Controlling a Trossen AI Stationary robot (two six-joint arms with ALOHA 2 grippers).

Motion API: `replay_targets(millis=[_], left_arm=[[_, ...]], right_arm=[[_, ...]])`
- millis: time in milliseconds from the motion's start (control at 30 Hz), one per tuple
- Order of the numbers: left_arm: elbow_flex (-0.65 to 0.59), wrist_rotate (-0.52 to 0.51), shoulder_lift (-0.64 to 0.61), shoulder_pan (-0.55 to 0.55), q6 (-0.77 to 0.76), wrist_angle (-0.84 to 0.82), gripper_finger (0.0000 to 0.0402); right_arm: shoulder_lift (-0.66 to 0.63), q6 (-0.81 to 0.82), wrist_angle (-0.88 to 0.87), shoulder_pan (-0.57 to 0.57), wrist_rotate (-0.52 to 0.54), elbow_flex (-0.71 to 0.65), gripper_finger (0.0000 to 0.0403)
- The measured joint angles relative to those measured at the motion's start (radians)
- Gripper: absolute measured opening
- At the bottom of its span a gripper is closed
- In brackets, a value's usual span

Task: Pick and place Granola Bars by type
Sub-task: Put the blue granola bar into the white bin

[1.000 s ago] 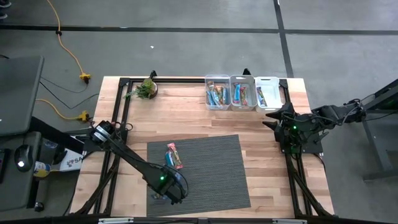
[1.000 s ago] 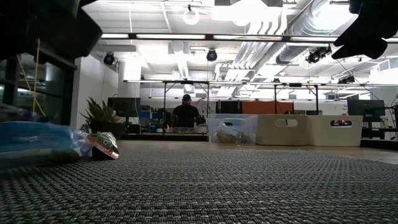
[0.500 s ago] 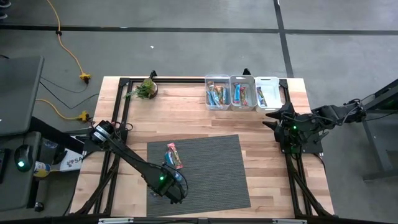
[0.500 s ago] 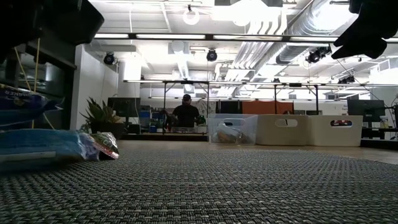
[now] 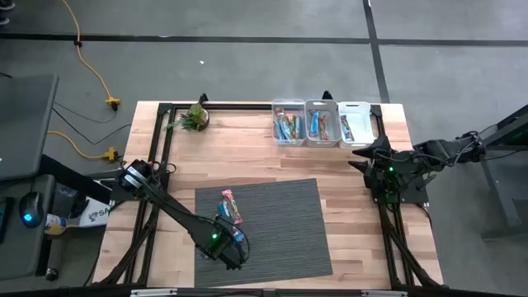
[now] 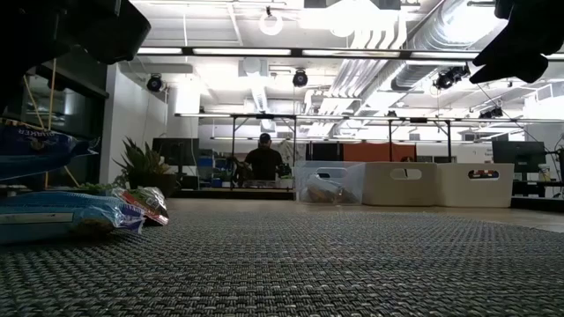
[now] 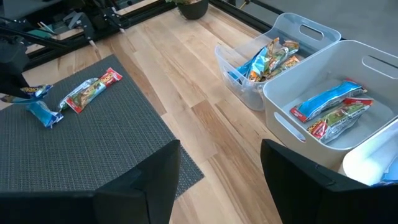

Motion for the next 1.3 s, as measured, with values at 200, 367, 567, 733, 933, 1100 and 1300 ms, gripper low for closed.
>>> replay_targets(millis=[200, 367, 567, 733, 933, 1100, 1300], left_arm=[[0.0, -0.093, -0.008, 0.001, 0.007, 0.049, 0.0036], [0.002, -0.265, -0.039, 0.018, 0.046, 0.118, 0.0042], [0.034, -0.512, -0.096, 0.08, 0.281, 0.243, 0.0043], [0.077, -0.573, -0.112, 0.161, 0.642, 0.449, 0.0044], [0.103, -0.549, -0.111, 0.281, 0.971, 0.735, 0.0044], [0.103, -0.457, -0.11, 0.371, 1.135, 0.961, 0.0044], [0.102, -0.355, -0.11, 0.444, 1.225, 1.091, 0.0044]], right_arm=[[0.0, 0.004, 0.0, 0.0, -0.008, 0.0, 0.0209], [0.001, 0.002, 0.017, 0.0, -0.015, 0.0, 0.0209], [0.009, -0.034, 0.096, 0.0, -0.048, 0.0, 0.0209], [0.038, -0.084, 0.232, 0.0, -0.066, 0.0, 0.0209], [0.094, -0.158, 0.434, 0.0, -0.107, 0.0, 0.0209], [0.142, -0.185, 0.561, 0.0, -0.157, 0.0, 0.0209], [0.214, -0.248, 0.726, 0.0, -0.192, 0.0, 0.0209]])
